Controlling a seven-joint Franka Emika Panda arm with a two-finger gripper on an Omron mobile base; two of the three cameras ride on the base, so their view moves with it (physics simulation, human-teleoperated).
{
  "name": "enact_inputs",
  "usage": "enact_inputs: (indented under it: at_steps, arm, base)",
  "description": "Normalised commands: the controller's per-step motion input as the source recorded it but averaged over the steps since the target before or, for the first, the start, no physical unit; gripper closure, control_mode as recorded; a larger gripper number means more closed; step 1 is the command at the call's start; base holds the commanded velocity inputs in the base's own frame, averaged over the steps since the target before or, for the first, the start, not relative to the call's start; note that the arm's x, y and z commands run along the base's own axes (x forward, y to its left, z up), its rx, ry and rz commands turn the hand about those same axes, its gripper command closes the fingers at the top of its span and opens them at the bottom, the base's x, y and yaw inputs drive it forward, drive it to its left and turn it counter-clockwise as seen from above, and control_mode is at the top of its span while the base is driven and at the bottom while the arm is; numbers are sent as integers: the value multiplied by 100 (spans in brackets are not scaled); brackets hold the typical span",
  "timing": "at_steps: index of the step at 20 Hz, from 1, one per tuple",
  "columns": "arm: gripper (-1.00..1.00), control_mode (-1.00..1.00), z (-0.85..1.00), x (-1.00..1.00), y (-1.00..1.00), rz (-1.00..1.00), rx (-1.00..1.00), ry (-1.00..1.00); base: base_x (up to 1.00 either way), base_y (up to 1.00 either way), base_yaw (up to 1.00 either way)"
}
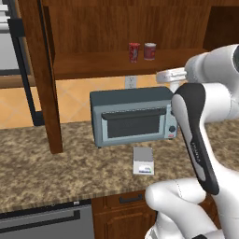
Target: Pick the yogurt and place it on the digital scale for weighing, and close the cabinet.
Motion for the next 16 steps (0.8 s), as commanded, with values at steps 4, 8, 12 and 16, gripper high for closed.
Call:
enact_inputs:
  at_steps: [4, 8, 12, 16]
  arm:
    - [-100, -100, 42, 34, 0, 0, 8, 0]
    - [-100, -100, 8, 21, 3, 0, 11, -10]
    - [-100, -100, 24, 10, 8, 0, 6, -18]
    - [-100, -100, 0, 67, 18, 0, 0, -2]
  base:
    - [0, 0, 0]
    - [0, 0, 0]
    - [0, 0, 0]
    - [0, 0, 0]
